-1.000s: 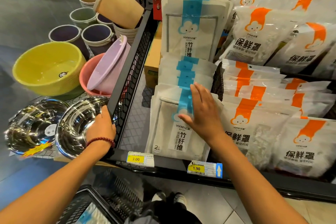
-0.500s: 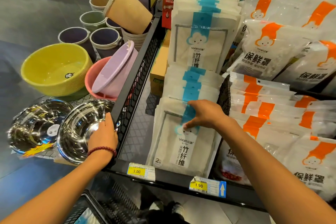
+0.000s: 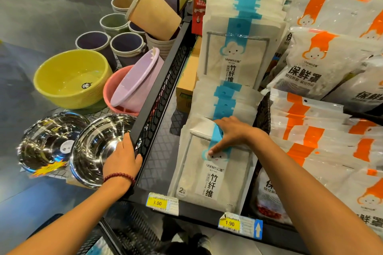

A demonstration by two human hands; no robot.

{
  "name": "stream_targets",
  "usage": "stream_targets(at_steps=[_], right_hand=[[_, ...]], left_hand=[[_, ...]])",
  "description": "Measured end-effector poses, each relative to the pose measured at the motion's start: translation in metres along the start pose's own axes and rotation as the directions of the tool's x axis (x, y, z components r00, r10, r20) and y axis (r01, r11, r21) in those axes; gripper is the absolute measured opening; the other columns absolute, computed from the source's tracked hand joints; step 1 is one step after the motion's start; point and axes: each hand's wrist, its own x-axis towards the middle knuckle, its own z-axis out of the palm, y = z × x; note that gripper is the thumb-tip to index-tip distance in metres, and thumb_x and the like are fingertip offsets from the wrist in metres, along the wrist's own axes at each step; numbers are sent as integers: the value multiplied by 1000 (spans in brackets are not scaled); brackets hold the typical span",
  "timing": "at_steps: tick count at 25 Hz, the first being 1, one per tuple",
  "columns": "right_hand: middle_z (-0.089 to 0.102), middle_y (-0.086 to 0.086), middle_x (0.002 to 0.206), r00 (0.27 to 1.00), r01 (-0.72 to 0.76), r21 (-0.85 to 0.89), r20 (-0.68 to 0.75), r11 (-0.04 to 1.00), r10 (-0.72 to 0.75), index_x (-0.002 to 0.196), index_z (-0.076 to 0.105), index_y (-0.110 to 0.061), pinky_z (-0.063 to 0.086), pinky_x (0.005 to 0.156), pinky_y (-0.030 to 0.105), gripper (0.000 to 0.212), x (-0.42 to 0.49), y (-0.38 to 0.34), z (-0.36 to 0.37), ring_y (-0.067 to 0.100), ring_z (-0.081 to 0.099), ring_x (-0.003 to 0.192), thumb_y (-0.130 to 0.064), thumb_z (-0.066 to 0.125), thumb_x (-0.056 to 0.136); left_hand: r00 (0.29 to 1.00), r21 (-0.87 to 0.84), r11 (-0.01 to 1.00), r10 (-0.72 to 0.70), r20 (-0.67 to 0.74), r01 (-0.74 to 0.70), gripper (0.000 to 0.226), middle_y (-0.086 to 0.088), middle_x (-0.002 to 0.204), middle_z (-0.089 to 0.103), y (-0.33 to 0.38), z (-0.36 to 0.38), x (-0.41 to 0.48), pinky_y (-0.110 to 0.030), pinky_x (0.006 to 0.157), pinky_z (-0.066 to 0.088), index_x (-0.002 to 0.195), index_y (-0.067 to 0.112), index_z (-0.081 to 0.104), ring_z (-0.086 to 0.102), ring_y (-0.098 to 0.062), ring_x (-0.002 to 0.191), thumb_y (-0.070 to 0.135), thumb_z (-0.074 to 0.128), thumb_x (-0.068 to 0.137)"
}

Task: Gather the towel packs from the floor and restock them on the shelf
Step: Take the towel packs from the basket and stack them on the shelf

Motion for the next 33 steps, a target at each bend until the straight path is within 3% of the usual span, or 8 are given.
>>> stream_targets(at_steps=[5, 10, 14, 18, 22, 25, 29, 33], right_hand=[[60, -8, 108, 1000, -26, 64, 4, 998, 26, 108, 49, -30, 52, 83, 40, 80, -1, 2, 3, 15, 55, 96, -77, 71, 47], [57, -6, 111, 997, -72, 21, -9, 997, 73, 116, 43, -27, 49, 84, 40, 87, -2, -3, 1, 18, 53, 97, -76, 71, 49], [56, -6, 114, 998, -57, 18, -14, 998, 57, 120, 42, -27, 49, 87, 42, 93, -3, -1, 3, 19, 53, 101, -77, 70, 47], [63, 6, 99, 990, -19, 266, -130, 964, 55, 101, 60, -10, 46, 76, 35, 64, 2, 0, -8, 20, 57, 87, -68, 59, 74], [60, 9, 94, 818, -130, 243, -521, 961, 242, 87, 57, -9, 44, 70, 37, 36, 28, 8, -22, 26, 56, 89, -44, 65, 83], [57, 12, 109, 830, -171, 152, -510, 973, 225, 105, 54, -8, 46, 82, 41, 45, 40, 11, -30, 31, 54, 103, -33, 75, 74], [58, 14, 110, 876, -118, -60, -476, 991, 75, 125, 34, -9, 41, 71, 36, 74, 40, 18, -27, 34, 56, 99, -33, 78, 71], [55, 11, 113, 904, -77, -96, -427, 992, 29, 115, 44, -12, 41, 79, 37, 60, 36, 25, -35, 31, 52, 106, -33, 78, 71]], left_hand=[[998, -9, 1000, -25, 63, 26, 69, -16, 117, 53, 2, -4, 1, -35, 58, 43, 142, 9, 21, 60, -32, 89, 30, 58, 87], [980, -237, 952, 183, -74, -196, 81, -18, 147, 31, 28, -7, -14, -38, 109, 31, 142, 1, 27, 32, -30, 135, 46, 60, 83], [871, -489, 870, 288, 397, -65, 134, -3, 147, 33, 86, 12, -26, -41, 109, 36, 148, 18, 11, 34, -22, 136, 73, 71, 42], [898, -485, 874, 217, 382, -5, 144, -5, 146, 33, 102, 40, -25, -46, 105, 40, 144, 27, 5, 36, -25, 132, 62, 81, 27], [906, -479, 878, 201, 373, 2, 149, -4, 144, 30, 93, 50, -29, -49, 107, 37, 143, 34, -6, 34, -26, 133, 55, 85, 28], [869, -538, 842, 226, 440, 53, 149, -5, 147, 31, 92, 52, -29, -41, 109, 35, 145, 25, -16, 37, -25, 132, 35, 92, 41], [874, -543, 838, 221, 433, 57, 131, 0, 135, 42, 94, 51, -28, -36, 104, 41, 141, 22, 5, 46, -20, 123, 31, 92, 44], [870, -489, 865, 149, 470, 116, 116, -1, 127, 47, 94, 50, -25, -33, 99, 45, 130, 14, 24, 50, -19, 116, 38, 92, 40]])
